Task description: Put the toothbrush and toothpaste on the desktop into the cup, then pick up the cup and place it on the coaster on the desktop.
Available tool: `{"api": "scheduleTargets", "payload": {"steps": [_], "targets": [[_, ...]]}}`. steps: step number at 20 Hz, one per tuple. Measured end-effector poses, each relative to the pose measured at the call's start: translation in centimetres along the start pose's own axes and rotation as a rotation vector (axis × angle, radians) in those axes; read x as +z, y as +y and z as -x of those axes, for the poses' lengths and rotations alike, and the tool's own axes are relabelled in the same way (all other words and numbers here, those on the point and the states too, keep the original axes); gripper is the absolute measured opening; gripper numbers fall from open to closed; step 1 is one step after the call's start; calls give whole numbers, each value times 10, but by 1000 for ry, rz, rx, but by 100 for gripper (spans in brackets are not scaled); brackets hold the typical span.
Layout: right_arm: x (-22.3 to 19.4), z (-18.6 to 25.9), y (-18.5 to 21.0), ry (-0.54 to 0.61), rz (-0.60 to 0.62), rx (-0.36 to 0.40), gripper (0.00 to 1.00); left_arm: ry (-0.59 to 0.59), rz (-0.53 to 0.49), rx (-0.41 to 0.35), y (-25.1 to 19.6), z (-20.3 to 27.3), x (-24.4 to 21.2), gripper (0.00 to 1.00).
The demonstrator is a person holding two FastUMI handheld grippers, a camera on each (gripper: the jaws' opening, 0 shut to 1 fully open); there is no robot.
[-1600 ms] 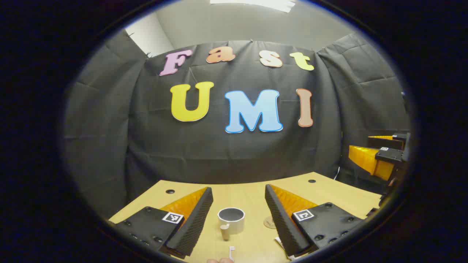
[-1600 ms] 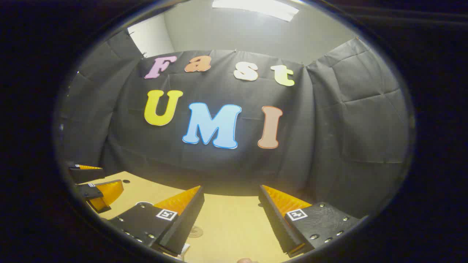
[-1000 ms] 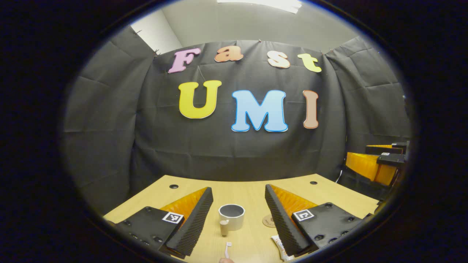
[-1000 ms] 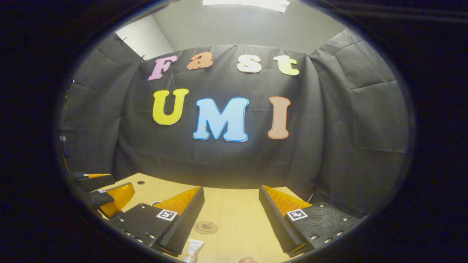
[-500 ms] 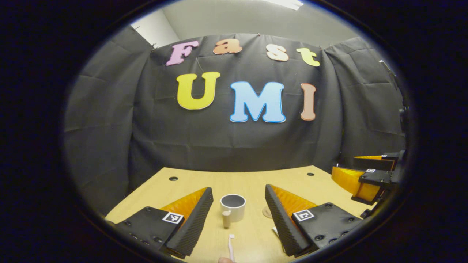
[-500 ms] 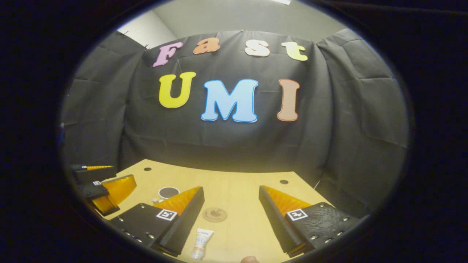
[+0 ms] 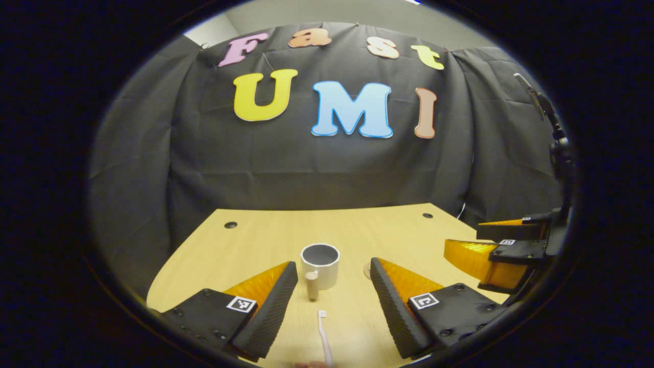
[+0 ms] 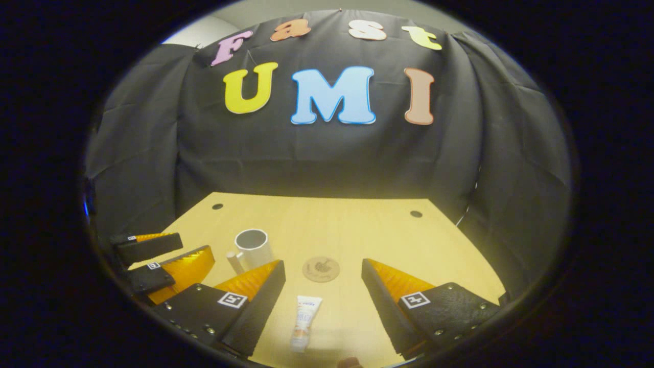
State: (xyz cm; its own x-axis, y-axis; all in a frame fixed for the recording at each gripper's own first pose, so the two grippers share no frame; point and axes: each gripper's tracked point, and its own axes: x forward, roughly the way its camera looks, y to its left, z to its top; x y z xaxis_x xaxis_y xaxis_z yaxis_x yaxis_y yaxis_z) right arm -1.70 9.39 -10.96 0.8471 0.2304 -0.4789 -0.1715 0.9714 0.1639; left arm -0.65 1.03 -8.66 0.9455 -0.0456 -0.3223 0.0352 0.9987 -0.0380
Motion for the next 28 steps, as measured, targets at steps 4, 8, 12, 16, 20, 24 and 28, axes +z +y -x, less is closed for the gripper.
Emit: {"api": "scheduleTargets", "payload": {"steps": [4, 8, 12, 16, 20, 24, 28], "targets": [[-24, -13, 11, 134, -42, 20, 94, 155, 39, 0, 8, -16, -40, 94], [-41, -29, 11, 240, -30, 14, 93, 282, 37, 36, 15, -30, -64, 94], [-61, -48, 15, 365, -48, 40, 93, 470, 61, 56, 14, -37, -96, 94], [-89, -55, 21, 494, -64, 60, 95, 618, 57, 65, 5, -40, -103, 94], [-117, -62, 20, 628, -59, 59, 95, 786, 82, 57, -7, -33, -112, 100], [-141, -67, 23, 742, -87, 78, 95, 909, 83, 78, -13, -30, -136, 100], [-158, -68, 25, 826, -74, 90, 95, 1007, 85, 91, -14, -20, -155, 95]]}}
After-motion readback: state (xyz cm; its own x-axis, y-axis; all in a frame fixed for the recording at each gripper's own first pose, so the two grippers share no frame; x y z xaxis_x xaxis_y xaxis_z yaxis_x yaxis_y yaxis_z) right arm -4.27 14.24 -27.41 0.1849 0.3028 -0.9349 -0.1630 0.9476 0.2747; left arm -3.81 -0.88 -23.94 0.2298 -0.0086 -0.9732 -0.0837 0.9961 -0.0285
